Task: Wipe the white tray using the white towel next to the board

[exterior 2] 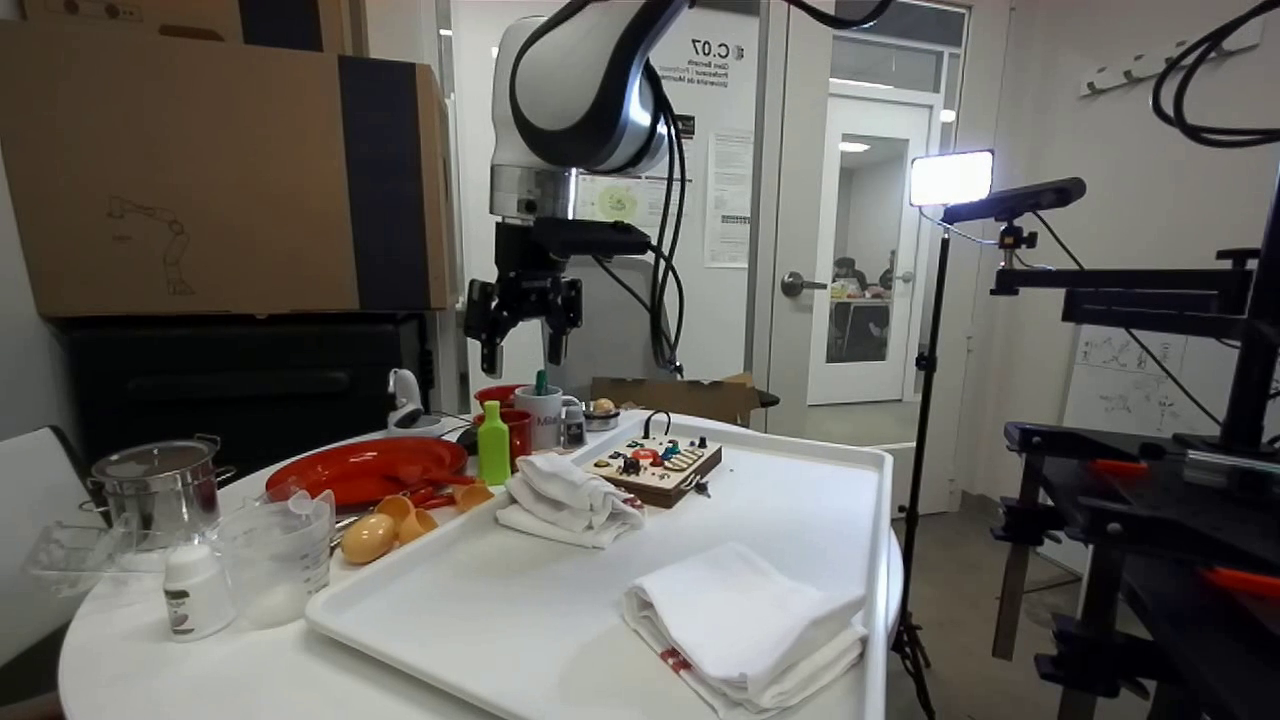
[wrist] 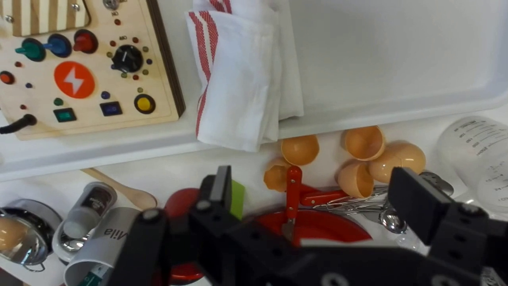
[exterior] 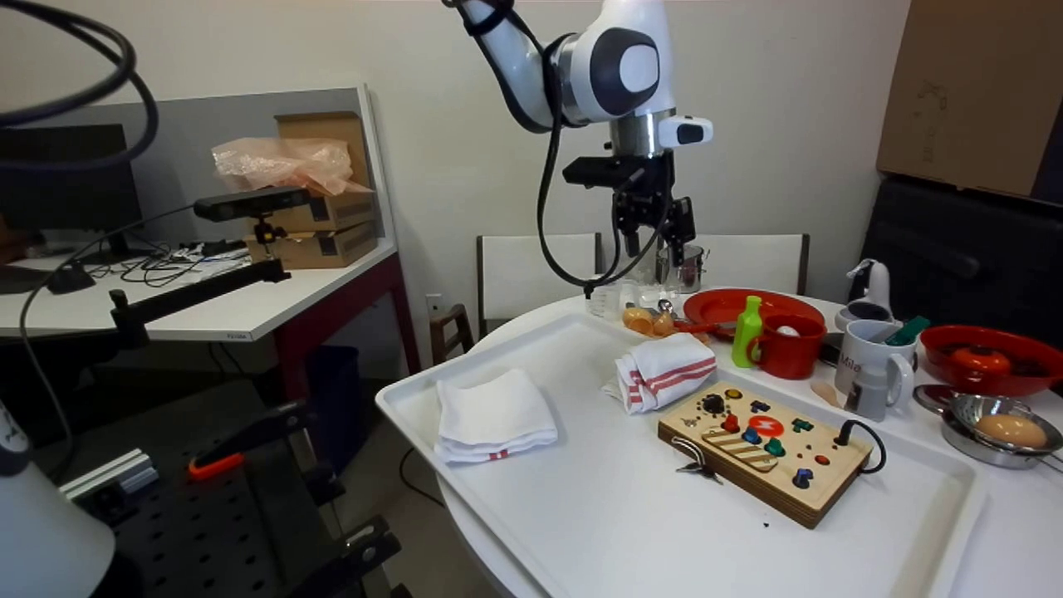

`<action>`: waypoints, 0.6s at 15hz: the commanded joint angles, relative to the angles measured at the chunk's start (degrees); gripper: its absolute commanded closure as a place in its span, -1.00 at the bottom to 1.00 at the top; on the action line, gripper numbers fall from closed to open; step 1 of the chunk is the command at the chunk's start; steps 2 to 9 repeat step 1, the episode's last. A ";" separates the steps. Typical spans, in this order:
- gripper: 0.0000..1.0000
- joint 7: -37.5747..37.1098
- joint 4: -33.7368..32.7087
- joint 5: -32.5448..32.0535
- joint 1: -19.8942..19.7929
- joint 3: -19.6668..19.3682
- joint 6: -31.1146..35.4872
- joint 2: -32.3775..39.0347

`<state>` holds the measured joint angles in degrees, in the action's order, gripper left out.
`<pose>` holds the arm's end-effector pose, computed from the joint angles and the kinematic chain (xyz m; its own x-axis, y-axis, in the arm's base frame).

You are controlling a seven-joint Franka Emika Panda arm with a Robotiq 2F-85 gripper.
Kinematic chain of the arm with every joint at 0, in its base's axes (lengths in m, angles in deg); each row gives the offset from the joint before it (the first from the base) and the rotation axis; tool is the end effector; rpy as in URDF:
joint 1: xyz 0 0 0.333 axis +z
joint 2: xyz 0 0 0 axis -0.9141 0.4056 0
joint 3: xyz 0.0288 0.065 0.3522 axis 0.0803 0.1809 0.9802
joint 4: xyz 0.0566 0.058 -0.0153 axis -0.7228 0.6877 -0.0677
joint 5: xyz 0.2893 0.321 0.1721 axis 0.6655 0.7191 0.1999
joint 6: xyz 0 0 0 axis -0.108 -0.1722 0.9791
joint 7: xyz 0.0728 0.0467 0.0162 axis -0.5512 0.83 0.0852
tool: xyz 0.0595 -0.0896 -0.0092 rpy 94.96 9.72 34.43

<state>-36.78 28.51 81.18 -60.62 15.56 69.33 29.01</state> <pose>0.7728 0.0209 0.1843 0.9659 -0.2017 0.1621 -0.2105 -0.9768 0.0385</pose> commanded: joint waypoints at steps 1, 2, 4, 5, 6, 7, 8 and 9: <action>-1.00 0.18 -0.08 0.25 0.17 -0.21 -0.09 0.16; -1.00 0.18 -0.08 0.25 0.17 -0.21 -0.09 0.16; -1.00 0.18 -0.08 0.25 0.17 -0.21 -0.09 0.16; -1.00 0.18 -0.08 0.25 0.17 -0.21 -0.09 0.16; -1.00 0.18 -0.08 0.25 0.17 -0.21 -0.09 0.16; -1.00 0.18 -0.08 0.25 0.17 -0.21 -0.09 0.16; -1.00 0.18 -0.08 0.25 0.17 -0.21 -0.09 0.16; -1.00 0.18 -0.08 0.25 0.17 -0.21 -0.09 0.16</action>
